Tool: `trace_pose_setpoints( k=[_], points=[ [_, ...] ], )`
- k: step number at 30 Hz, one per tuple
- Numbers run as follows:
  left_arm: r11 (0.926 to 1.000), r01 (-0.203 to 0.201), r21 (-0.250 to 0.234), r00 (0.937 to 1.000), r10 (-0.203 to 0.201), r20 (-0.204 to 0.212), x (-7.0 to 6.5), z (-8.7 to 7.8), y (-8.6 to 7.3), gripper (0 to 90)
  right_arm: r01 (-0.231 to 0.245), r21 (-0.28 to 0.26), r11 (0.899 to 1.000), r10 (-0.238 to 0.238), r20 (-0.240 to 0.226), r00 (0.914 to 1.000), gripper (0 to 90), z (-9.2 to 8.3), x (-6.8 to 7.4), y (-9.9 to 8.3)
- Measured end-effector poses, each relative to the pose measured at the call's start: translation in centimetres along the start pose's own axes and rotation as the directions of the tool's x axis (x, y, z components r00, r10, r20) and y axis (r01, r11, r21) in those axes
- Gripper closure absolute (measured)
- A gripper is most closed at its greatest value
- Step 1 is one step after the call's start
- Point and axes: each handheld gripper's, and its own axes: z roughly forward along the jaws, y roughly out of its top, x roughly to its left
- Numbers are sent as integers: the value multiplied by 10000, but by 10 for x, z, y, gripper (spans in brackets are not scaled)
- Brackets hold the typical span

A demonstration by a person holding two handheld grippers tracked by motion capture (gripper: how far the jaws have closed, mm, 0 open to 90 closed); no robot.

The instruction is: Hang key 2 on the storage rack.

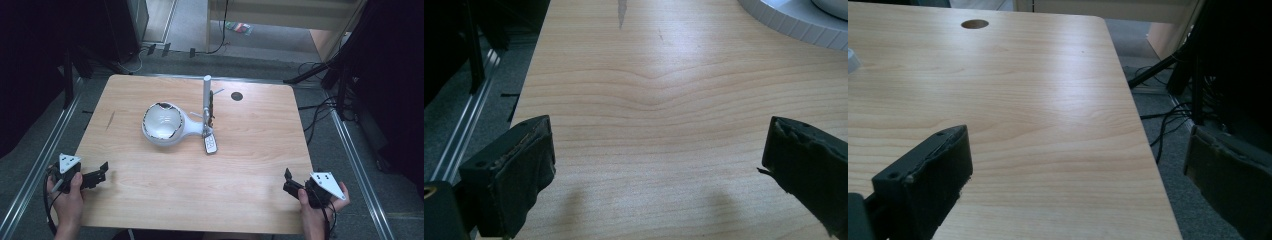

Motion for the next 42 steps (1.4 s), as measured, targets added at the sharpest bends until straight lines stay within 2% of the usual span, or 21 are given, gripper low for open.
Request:
trace_pose_setpoints(
  k=[6,11,15,21,23,24,30,35,38,42],
  points=[
    [10000,48,-39,10000,-48,14,0,0,0,9,127,200,9997,-133,310,9994,0,1,-12,-9],
    [9999,87,-60,9999,-86,62,1,-1,-1,8,-297,349,9989,293,105,9995,0,1,-21,-15],
    [9999,134,-77,9999,-133,101,1,-2,-1,8,-380,526,9979,388,-146,9991,0,2,-27,-21],
    [9999,119,-95,9999,-118,91,1,-2,-1,8,-631,698,9956,646,-199,9977,0,-2,-38,-28],
    [9997,183,-130,9998,-182,105,2,-2,-2,8,-899,734,9932,917,-214,9956,0,-4,-42,-31],
    [9997,218,-126,9997,-216,115,2,-2,-2,8,-1175,740,9903,1197,-261,9925,0,-5,-45,-31],
    [9998,161,-109,9999,-160,58,1,-3,-2,8,-1075,931,9898,1118,-427,9928,0,-3,-46,-33],
    [9999,117,-59,9999,-117,22,0,-1,-1,8,-1458,1071,9835,1520,-514,9870,0,-2,-48,-33],
    [10000,52,10,10000,-52,-8,0,-1,0,8,-1345,1081,9850,1410,-554,9884,0,-2,-48,-33],
    [10000,3,26,10000,-3,-44,-1,1,0,8,-1459,1093,9832,1524,-543,9868,0,-2,-48,-33]
  ],
)
